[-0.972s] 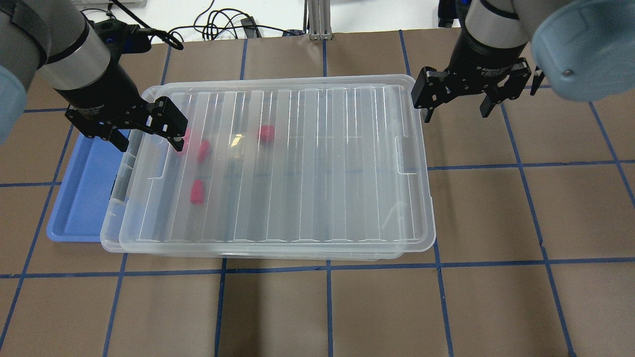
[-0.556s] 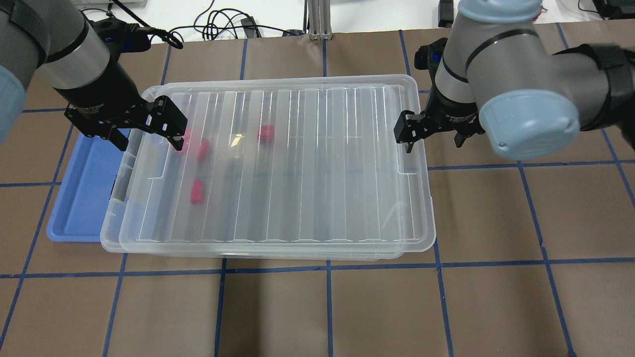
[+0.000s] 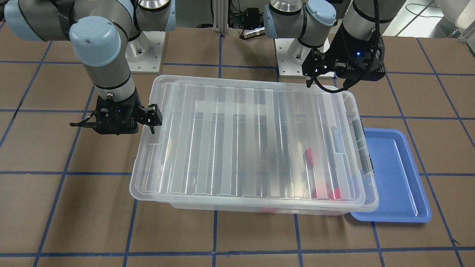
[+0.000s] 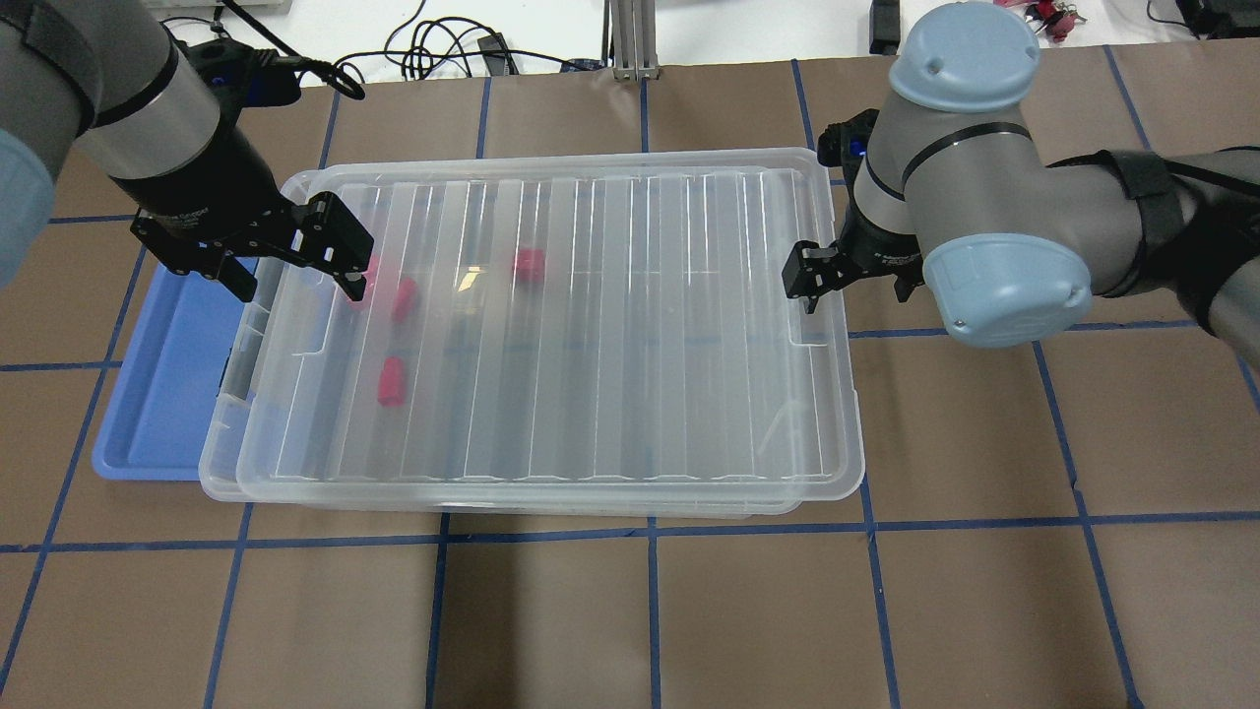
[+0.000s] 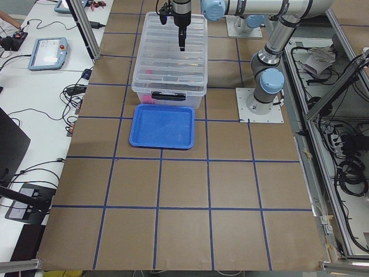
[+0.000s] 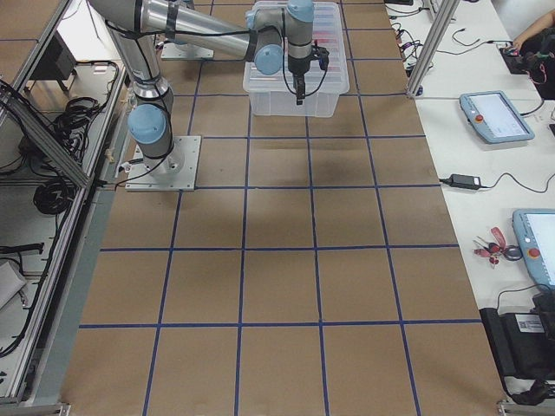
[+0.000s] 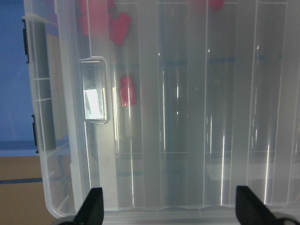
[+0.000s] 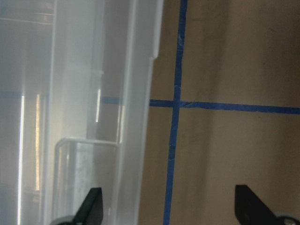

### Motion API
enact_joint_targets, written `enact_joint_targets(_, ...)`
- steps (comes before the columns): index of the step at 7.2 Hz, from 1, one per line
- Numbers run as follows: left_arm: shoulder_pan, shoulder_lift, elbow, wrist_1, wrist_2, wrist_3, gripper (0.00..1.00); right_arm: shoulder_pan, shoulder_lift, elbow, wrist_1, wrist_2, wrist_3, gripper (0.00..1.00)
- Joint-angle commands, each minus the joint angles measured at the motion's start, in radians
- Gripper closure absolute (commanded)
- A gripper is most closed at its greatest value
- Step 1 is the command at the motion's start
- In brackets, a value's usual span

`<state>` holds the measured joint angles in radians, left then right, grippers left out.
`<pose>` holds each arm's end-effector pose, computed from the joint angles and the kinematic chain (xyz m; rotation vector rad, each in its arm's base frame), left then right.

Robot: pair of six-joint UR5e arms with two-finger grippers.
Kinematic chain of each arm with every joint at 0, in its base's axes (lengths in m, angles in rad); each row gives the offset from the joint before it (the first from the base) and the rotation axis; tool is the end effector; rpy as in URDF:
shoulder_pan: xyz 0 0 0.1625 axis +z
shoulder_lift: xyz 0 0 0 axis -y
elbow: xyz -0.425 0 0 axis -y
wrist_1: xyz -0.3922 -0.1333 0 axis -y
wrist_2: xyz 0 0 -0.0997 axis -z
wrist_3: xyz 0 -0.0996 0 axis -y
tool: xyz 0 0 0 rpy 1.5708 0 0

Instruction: Place red block in blue tray from box

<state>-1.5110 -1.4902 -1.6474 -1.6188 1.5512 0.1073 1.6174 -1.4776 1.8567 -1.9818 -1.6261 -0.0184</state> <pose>-0.1079 -0.4605 0.4838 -0.0734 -3.1168 -0.0658 0.1513 -0.5002 0.3443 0.0989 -3.0848 0.0504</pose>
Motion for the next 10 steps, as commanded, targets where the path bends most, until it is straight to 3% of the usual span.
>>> enact_joint_targets(1,0.000,0.001,-0.008,0.000,0.001,-0.003,0.00,-0.071,-0.007,0.007,0.012,-0.038,-0.049,0.00)
enact_joint_targets(4,0.002,0.001,-0.008,0.000,-0.003,-0.004,0.00,-0.093,-0.007,0.006,0.050,-0.171,-0.096,0.00)
enact_joint_targets(10,0.153,-0.036,-0.017,0.054,0.015,0.023,0.00,-0.148,-0.010,-0.004,0.087,-0.248,-0.130,0.00)
